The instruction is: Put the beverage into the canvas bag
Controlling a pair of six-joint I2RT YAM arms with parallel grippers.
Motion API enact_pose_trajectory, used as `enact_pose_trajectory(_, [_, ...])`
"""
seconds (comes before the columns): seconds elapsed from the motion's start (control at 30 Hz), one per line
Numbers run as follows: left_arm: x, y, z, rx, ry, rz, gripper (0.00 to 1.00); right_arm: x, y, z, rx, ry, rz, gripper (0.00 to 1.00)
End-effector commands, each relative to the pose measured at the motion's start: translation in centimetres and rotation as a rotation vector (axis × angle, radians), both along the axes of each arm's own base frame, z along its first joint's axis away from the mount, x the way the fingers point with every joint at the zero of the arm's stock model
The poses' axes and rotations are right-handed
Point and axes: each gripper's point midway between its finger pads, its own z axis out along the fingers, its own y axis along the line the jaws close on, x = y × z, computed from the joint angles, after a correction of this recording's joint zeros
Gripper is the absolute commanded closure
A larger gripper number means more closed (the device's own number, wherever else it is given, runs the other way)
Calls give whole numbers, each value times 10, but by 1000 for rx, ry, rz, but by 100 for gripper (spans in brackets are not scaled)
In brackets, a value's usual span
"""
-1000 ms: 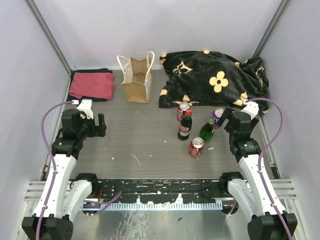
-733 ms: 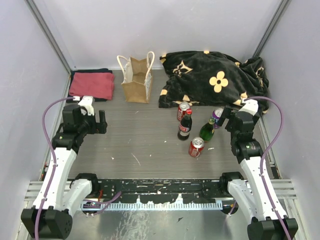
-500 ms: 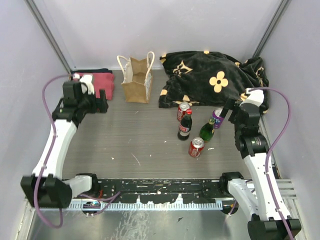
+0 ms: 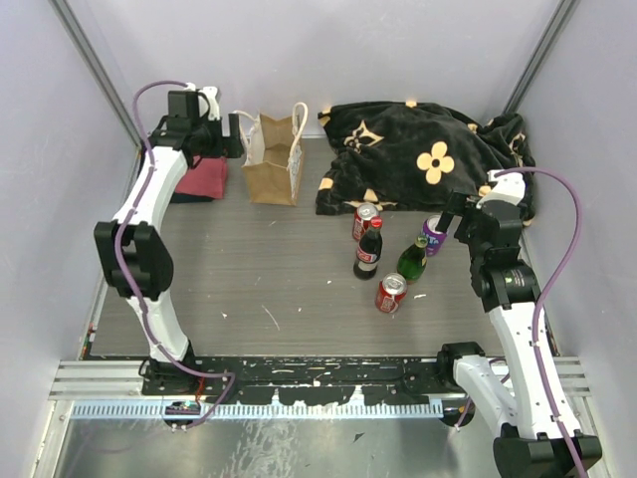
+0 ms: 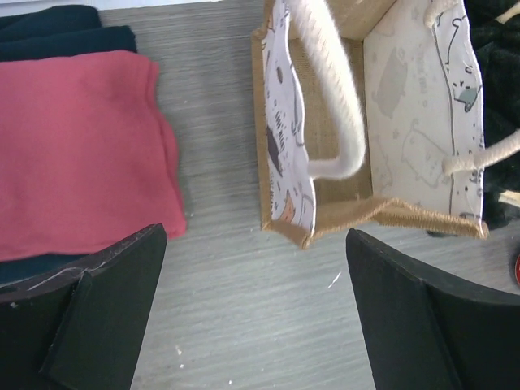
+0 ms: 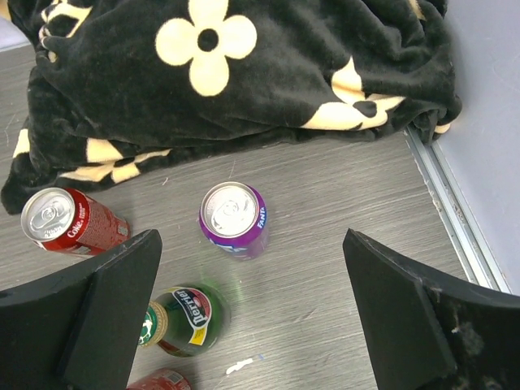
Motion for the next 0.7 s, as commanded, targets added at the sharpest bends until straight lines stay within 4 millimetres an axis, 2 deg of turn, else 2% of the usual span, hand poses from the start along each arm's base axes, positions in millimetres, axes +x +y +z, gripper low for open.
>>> enact_pose_trajectory(0.0, [28,-23,3,-13,-38,-47,1,4,1,19,-10,-46,15,0])
enact_pose_trajectory(0.13, [49,-43,-5,-16,-48,-81,2,8,0,20,-27,-35,23,0])
enact_pose_trajectory(0.23, [56,-58,-21,-8,-36,-102,2,11,0,17,-38,-20,25,0])
enact_pose_trajectory(0.33, [63,-65,-41,18,-16,-103,2,13,-1,16,-39,-18,21,0])
enact_pose_trajectory(0.47, [75,-65,-69,43,13,-79,1,13,0,18,-31,-29,20,0])
enact_pose_trajectory(0.5, [77,-65,-77,47,27,-77,6,13,0,20,-30,-32,21,0])
enact_pose_trajectory(0.57, [77,-67,-89,47,50,-85,25,12,0,23,-27,-41,21,0])
enact_pose_trajectory(0.67, [69,-69,-99,42,82,-98,64,11,1,37,-25,-64,24,0])
